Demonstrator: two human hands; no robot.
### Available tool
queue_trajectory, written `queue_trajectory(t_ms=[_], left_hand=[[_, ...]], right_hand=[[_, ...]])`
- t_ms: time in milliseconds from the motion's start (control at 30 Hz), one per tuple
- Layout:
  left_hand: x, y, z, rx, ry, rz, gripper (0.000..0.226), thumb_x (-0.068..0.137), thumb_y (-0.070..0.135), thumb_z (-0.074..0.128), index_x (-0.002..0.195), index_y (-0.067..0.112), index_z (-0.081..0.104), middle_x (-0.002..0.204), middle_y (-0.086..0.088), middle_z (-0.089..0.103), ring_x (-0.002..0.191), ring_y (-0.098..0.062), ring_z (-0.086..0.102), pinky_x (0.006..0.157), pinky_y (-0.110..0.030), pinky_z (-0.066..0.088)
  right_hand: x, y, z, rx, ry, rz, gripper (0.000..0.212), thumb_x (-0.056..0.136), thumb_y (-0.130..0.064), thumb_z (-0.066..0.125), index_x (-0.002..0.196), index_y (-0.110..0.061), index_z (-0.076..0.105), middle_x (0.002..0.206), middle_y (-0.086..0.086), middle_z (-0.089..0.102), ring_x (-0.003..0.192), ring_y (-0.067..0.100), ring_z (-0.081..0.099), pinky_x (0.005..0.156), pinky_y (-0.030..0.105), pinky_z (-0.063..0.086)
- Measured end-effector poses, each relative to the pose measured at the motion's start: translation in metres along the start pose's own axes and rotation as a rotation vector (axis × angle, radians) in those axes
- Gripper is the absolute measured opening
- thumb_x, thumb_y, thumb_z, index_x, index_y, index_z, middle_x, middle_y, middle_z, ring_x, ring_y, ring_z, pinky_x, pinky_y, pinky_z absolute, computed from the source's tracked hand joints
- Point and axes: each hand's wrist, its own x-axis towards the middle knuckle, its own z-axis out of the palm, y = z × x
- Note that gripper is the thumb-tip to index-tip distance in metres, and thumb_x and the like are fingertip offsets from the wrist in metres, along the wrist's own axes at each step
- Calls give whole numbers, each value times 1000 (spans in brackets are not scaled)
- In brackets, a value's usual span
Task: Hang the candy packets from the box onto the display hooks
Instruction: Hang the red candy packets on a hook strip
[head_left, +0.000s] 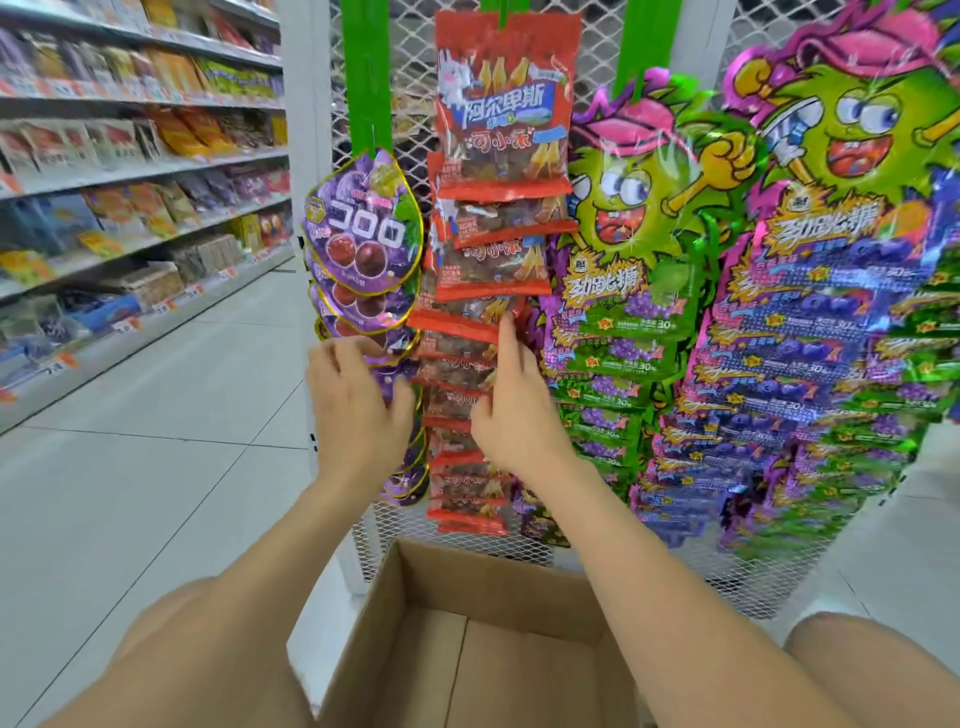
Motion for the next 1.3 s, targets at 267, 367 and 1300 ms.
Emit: queue_trajectory(t_ms=[267, 367, 1300], left_hand=[[45, 3, -6, -273, -41, -288, 98, 80, 54, 87, 153, 14, 36, 149, -5, 44, 145, -21, 39, 125, -42, 33], [59, -2, -2, -390, -53, -382, 111, 62, 79, 86, 147, 25, 37, 144, 4, 48, 140, -20, 51, 119, -47, 44], [71, 2, -72, -631, -268, -496, 27, 73, 10, 96, 96, 13, 82, 88, -2, 83, 74, -11, 79, 60, -20, 58]], right_hand=[[-12, -37, -9, -477, 374, 18, 45, 105, -35, 60, 137, -10, 40, 97, 11, 66, 75, 36, 69, 50, 38, 45], [-9, -29, -3, -550, 592, -157, 30, 103, -10, 54, 133, -14, 51, 112, 15, 56, 89, 37, 53, 69, 45, 48], [4, -9, 6, -559, 120, -286, 87, 87, -20, 61, 165, -12, 23, 176, 5, -10, 163, 29, 2, 130, 51, 16]])
